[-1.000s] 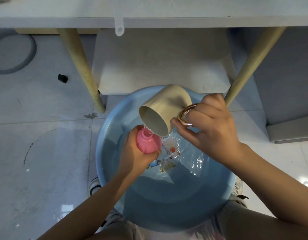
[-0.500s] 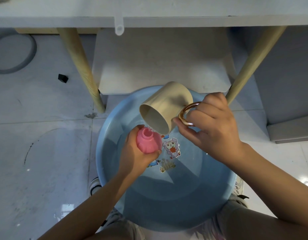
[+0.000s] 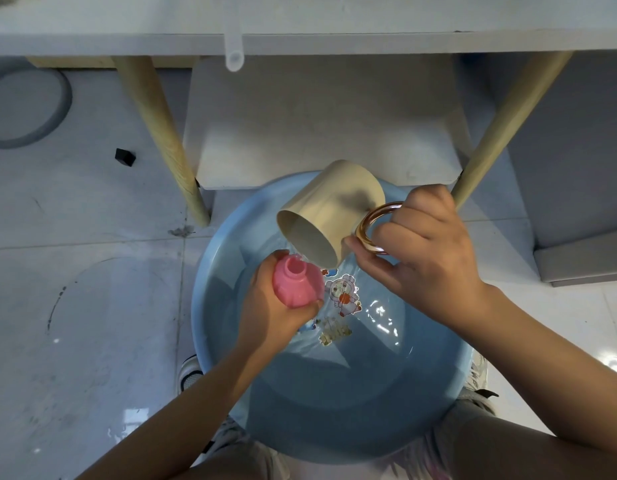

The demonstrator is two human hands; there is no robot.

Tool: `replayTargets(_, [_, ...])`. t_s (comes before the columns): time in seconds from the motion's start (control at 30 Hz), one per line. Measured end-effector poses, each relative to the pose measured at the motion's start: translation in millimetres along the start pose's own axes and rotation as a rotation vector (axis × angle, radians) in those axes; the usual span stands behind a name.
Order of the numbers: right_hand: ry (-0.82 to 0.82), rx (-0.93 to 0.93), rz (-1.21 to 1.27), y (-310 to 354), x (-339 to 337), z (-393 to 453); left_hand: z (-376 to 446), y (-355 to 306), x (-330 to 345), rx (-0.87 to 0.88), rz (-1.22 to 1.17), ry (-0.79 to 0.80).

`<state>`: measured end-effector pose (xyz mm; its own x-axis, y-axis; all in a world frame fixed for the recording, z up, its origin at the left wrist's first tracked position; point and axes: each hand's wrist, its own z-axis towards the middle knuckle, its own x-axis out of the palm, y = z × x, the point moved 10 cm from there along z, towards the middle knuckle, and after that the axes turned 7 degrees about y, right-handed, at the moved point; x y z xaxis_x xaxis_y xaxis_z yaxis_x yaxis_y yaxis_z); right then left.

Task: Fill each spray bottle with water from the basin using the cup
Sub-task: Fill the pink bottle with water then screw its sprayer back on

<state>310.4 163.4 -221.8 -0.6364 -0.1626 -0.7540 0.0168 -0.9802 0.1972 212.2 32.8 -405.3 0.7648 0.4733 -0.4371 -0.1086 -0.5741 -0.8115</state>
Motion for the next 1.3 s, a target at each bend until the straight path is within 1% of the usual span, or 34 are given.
replayTargets(0.33, [-0.019,0.121,-0.047,-17.8,5.5,-8.2,-0.1,2.5,-2.9,-0.013,-0.015,-0.024])
replayTargets(0.57, [-0.014,0.132,-0.015,-18.5,5.5,-11.2,-1.5,-3.1,-4.1,0.007,-0.001,-0.021])
replayTargets(0.7, [-0.006,0.090,0.032,-8.6,1.5,-5.6,0.8,1.8,-1.4,0.009,-0.015,-0.006])
replayTargets(0.87, [0.015,-0.006,0.027,3.5,5.1,-0.8,0.5,2.9,-1.5,0.015,-0.043,-0.005])
replayTargets(1.17, [0.023,-0.097,0.008,11.9,2.0,-0.2,-1.7,-2.3,-2.3,0.012,0.000,-0.003])
replayTargets(1.3, [0.036,-0.126,-0.004,17.3,3.1,-0.7,-1.8,-1.2,-1.9,0.006,-0.058,-0.003])
